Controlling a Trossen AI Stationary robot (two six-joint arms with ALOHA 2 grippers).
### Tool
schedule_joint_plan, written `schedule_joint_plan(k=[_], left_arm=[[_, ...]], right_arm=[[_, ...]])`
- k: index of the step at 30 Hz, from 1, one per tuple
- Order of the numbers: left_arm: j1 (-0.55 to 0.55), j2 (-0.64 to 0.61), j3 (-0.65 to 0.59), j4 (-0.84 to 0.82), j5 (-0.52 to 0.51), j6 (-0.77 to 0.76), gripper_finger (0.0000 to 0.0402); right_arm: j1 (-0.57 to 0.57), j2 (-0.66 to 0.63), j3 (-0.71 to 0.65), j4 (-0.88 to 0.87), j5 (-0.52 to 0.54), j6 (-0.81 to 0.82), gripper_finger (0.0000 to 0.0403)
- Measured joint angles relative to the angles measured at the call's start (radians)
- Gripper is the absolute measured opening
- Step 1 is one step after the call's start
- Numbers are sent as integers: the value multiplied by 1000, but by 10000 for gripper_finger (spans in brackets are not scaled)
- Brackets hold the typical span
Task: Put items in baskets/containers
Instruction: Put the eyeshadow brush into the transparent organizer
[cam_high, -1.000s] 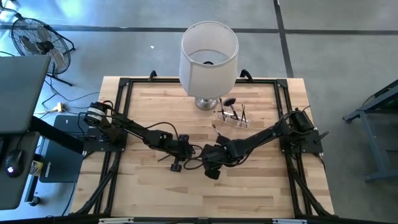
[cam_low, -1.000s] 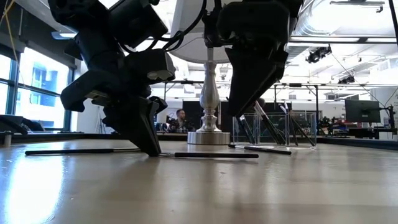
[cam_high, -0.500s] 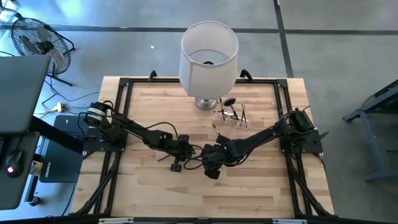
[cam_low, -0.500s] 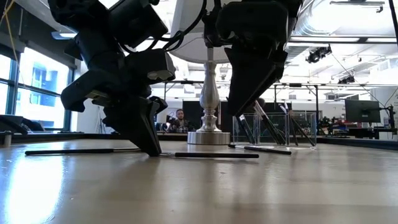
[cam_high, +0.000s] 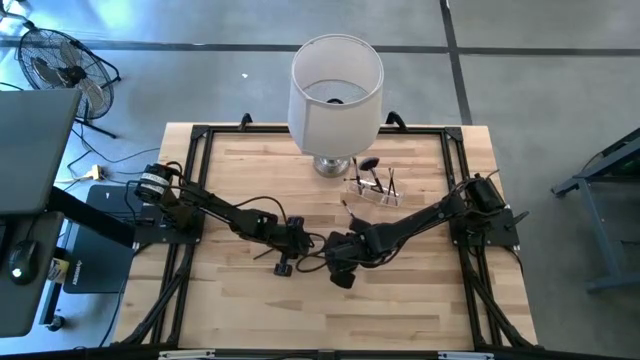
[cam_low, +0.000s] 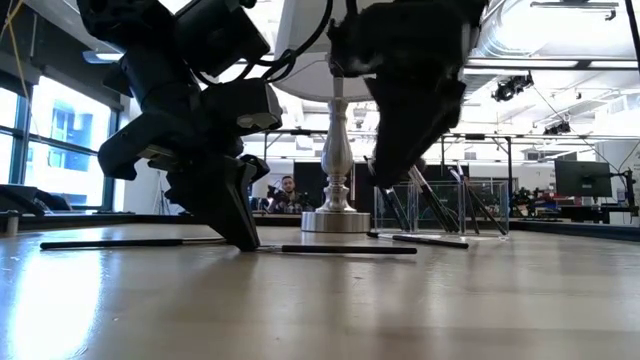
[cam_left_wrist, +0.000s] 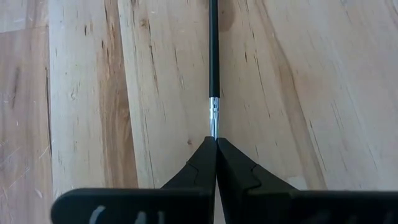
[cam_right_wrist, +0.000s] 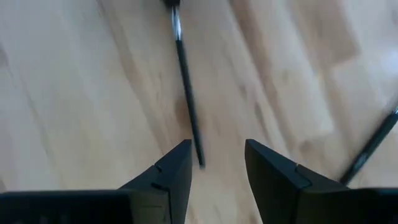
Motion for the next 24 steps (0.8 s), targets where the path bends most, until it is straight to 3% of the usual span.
schedule_joint_plan(k=[5,11,24], left_arm=[[0,0,0,1,0,0,0],[0,1,-1,7,0,0,0],[0,2,-1,15,4,-65,0]], right_arm=[[10,1,0,-89,-95,13,117],[57,2,0,-94,-97,19,11],[184,2,0,-96,41,212,2]])
